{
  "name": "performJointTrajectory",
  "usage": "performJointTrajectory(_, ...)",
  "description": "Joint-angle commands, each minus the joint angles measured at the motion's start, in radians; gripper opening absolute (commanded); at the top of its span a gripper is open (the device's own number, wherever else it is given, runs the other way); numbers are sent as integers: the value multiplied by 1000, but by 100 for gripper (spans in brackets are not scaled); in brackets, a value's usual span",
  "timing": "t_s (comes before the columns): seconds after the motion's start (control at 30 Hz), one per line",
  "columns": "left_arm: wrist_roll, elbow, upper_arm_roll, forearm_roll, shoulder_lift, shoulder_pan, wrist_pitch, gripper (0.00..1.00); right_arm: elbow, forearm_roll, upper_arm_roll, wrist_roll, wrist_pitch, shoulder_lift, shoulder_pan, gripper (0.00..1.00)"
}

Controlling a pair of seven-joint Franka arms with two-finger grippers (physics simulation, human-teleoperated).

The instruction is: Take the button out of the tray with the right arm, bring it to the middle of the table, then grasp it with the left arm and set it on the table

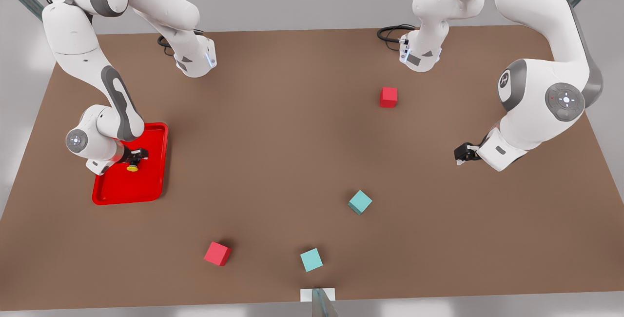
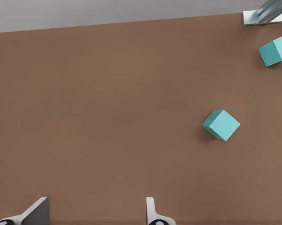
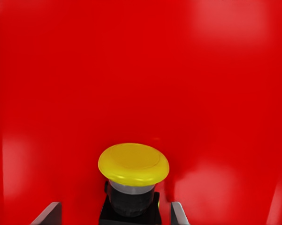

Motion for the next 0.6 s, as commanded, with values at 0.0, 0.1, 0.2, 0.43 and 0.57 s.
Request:
performJointTrajectory(0.0, -1, 1, 0, 1, -1, 0, -2, 100, 1, 3, 0, 2, 20, -1, -1, 89)
performJointTrajectory(0.1, -1, 1, 0, 1, -1, 0, -3, 100, -1, 3, 0, 2, 22, 1, -1, 83)
performJointTrajectory(0.2, -1, 1, 0, 1, -1, 0, -3, 100, -1, 3, 0, 2, 22, 1, 1, 74)
performJointTrajectory(0.43, -1, 1, 0, 1, -1, 0, -3, 100, -1, 3, 0, 2, 22, 1, 1, 51)
performJointTrajectory(0.57, -1, 1, 0, 1, -1, 0, -5, 100, -1, 3, 0, 0, 22, 1, 2, 45)
